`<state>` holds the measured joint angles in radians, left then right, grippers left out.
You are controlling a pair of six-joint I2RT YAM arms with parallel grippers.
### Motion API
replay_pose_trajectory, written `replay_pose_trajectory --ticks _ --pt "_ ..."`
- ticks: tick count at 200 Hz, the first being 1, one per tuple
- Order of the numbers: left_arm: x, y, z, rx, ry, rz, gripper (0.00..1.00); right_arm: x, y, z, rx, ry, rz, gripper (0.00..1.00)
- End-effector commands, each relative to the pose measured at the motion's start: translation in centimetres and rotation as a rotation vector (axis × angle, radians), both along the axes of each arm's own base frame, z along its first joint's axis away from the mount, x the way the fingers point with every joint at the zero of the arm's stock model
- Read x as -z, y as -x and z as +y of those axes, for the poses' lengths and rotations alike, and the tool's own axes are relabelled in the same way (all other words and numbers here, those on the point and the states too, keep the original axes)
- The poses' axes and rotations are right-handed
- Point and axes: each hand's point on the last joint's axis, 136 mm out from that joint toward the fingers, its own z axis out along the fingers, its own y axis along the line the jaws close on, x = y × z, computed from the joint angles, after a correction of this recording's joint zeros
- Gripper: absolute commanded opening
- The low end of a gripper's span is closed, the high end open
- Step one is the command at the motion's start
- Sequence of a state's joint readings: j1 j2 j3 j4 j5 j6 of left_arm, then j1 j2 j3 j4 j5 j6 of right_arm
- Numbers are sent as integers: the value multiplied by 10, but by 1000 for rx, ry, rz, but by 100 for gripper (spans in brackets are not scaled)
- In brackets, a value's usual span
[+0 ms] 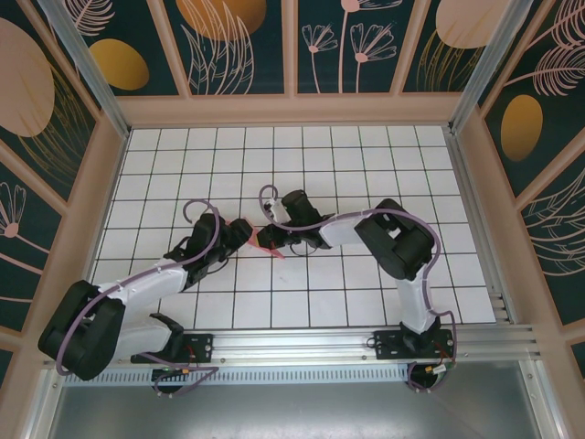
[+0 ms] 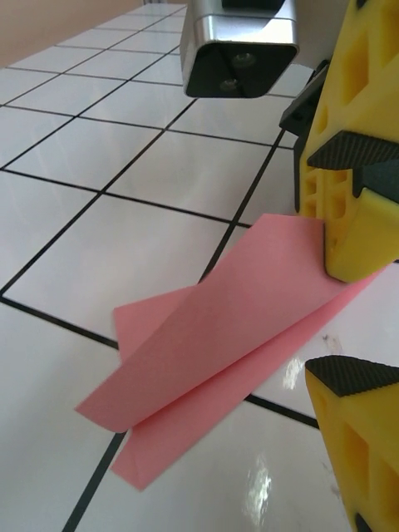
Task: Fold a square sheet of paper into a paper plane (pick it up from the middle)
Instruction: Fold the wing for the fifth time at the center of the table.
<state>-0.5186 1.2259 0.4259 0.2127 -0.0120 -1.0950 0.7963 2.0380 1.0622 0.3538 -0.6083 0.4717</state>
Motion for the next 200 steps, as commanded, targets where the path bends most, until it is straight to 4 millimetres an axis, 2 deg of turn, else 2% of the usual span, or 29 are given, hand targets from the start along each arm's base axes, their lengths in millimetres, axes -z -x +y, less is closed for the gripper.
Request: replay_pose_trajectory --ticks 1,47,99,144,200 --pt "0 -1 5 -10 -36 -28 61 -2 0 4 -5 -20 96 0" --pt "7 -1 4 3 -47 -22 53 2 -5 4 11 -60 188 0" --pt "11 -2 2 22 -59 -27 43 -13 -8 8 0 -115 259 0" --pt "15 -3 6 10 -84 -31 39 -18 -10 8 10 -132 342 0" --pt "16 -6 10 0 -109 -47 33 -3 -9 8 26 -122 441 0"
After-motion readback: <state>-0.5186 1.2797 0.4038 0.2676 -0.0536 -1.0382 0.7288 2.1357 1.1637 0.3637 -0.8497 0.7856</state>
